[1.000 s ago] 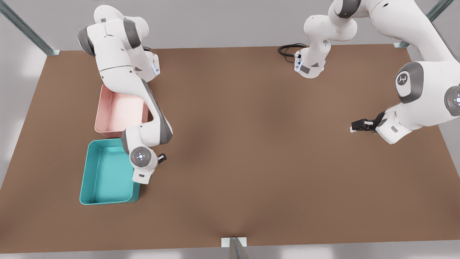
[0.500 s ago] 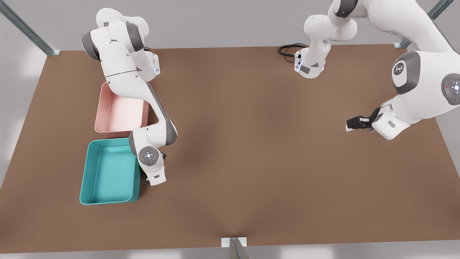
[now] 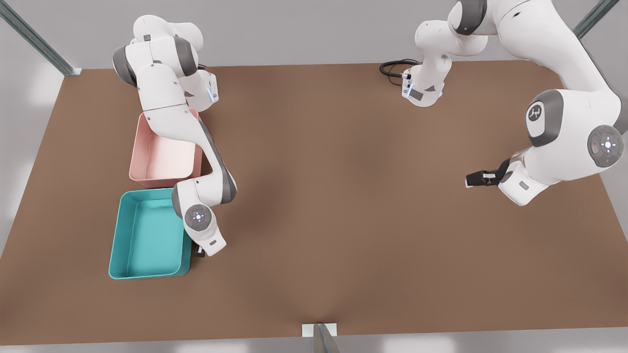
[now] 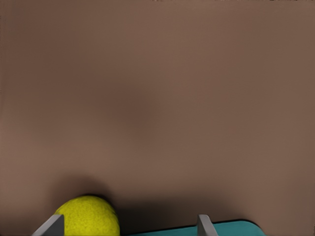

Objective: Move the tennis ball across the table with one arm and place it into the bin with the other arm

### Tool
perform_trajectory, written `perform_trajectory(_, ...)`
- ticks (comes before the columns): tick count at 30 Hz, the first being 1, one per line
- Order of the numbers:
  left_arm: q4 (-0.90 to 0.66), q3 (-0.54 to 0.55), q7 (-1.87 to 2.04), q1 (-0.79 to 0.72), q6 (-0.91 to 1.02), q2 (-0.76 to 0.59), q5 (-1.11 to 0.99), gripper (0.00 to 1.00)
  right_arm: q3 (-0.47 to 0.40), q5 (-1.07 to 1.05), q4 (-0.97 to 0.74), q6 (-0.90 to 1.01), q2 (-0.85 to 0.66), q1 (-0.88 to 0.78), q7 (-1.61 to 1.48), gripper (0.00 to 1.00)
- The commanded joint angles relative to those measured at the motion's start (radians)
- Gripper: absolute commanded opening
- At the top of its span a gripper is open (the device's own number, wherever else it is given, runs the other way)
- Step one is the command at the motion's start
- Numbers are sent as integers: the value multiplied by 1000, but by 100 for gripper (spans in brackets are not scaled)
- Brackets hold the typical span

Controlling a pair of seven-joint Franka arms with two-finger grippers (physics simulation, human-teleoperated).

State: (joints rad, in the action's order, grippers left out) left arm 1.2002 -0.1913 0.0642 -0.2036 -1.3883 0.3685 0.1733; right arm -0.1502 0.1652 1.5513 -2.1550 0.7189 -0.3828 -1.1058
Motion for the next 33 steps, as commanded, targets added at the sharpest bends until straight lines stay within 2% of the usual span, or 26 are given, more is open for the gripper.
perform_trajectory(1, 1, 4, 103, -8, 8, 3, -58, 100, 0, -1, 0, -8, -1, 1, -241, 100)
perform_trajectory(6, -36, 15, 97, -19, 74, -14, -78, 100, 0, 0, 9, -23, 8, -1, -236, 100)
perform_trajectory(16, -36, 16, 94, 0, -46, -13, -78, 100, 0, -1, 29, -13, 4, -1, -216, 100)
perform_trajectory(33, -33, 15, 94, 6, -37, -17, -78, 100, -3, -1, 78, -22, -10, 1, -172, 100)
